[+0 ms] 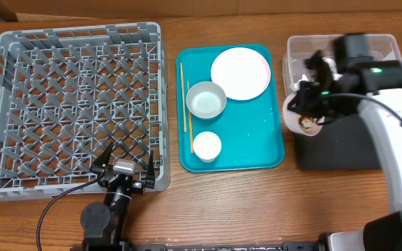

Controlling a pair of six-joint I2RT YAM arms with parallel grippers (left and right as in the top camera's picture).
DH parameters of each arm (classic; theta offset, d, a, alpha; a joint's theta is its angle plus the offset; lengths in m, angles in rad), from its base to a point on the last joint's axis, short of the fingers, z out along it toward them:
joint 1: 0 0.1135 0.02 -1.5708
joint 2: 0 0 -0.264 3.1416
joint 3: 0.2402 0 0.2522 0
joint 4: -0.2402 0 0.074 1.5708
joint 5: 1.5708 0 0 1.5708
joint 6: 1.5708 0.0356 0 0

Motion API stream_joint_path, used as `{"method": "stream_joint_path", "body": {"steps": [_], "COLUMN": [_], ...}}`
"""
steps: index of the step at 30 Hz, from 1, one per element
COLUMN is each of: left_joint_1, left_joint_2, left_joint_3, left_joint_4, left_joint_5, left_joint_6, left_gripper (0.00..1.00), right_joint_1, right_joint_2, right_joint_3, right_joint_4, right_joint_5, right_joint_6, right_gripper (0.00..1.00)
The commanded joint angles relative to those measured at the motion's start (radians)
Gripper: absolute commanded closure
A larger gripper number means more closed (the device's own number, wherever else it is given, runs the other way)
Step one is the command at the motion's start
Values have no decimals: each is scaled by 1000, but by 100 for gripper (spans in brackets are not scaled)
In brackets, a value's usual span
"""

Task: Sort waste into correct bins and load items into the dishwasher
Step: 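Tip the pink bowl over the black tray to dump the rice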

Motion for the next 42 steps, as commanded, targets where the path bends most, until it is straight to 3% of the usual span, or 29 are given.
{"method": "stream_joint_path", "body": {"steps": [1, 9, 18, 26, 42], "left_joint_1": [-2, -2, -2, -2, -2], "left_joint_2": [-10, -10, -10, -10, -10], "left_joint_3": [-4, -4, -4, -4, -4], "left_joint_4": [-2, -2, -2, -2, -2], "left_joint_5": [0, 0, 0, 0, 0], "left_joint_6": [18, 18, 18, 18, 18], "left_gripper": [0, 0, 0, 0, 0], "right_joint_1": [-125, -393, -571, -675, -768], "right_joint_2": [-21, -21, -21, -21, -21], "right_joint_3": [-93, -367, -620, -668, -669], "right_joint_4": [27, 109, 343, 353, 457], "right_joint_5": [-296, -632, -853, -1046, -1089], "right_joint_6": [-199, -426, -430, -430, -180], "right_gripper": [96, 96, 96, 96, 96]}}
